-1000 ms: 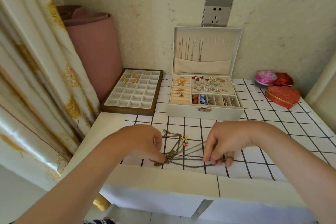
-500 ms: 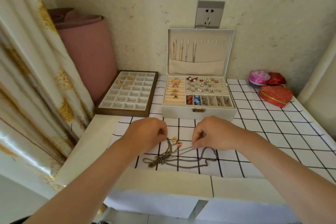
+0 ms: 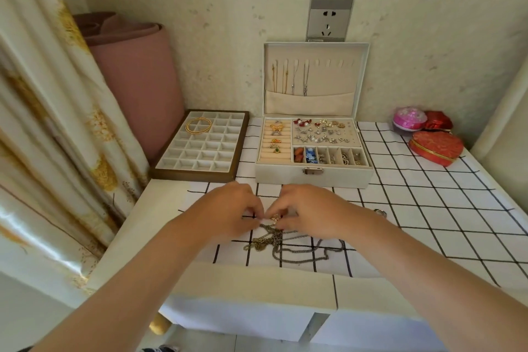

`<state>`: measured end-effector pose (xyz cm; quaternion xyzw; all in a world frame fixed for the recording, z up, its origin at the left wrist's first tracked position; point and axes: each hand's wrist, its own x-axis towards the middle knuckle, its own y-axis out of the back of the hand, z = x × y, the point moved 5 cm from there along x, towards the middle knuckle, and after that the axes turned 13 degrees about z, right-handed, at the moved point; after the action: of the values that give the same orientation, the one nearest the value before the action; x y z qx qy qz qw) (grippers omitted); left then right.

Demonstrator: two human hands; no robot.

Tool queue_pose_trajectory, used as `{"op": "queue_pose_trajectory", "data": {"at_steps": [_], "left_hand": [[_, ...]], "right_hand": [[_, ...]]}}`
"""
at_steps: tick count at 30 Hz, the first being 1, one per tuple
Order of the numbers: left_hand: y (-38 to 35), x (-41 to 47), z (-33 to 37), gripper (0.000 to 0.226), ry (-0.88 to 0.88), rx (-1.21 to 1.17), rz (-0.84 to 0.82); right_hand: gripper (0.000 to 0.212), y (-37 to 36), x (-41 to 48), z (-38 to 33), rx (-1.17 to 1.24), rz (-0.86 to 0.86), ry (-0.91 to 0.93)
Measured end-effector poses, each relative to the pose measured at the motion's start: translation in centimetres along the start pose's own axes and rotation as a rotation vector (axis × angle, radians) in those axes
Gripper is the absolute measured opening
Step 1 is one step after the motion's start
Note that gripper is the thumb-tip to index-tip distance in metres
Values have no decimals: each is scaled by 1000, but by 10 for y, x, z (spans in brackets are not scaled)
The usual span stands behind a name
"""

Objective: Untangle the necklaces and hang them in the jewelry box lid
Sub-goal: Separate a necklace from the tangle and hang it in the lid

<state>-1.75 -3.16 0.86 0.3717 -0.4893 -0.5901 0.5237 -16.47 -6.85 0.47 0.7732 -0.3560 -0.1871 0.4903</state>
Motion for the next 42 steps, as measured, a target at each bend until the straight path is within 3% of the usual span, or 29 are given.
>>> {"op": "queue_pose_trajectory", "data": {"at_steps": [6, 16, 21, 29, 33, 38, 42], "left_hand": [[-4, 1, 0, 9, 3, -12, 4], [16, -9, -20, 18, 143, 254, -67], [11, -8, -9, 18, 86, 106, 65], [-7, -2, 2, 15, 35, 16, 106], [-9, -4, 3, 8, 34, -114, 78], [1, -12, 6, 17, 327, -849, 156], [8, -13, 4, 18, 400, -1077, 176]], "right_hand": [[8, 8, 2, 9, -91, 52, 17], [15, 23, -1, 32, -393, 202, -26], [26, 15, 0, 20, -312, 148, 82], [13, 15, 1, 21, -384, 139, 91], [7, 23, 1, 32, 1, 229, -91], [17, 35, 1, 31, 552, 336, -277], [28, 40, 8, 32, 997, 491, -424]]}}
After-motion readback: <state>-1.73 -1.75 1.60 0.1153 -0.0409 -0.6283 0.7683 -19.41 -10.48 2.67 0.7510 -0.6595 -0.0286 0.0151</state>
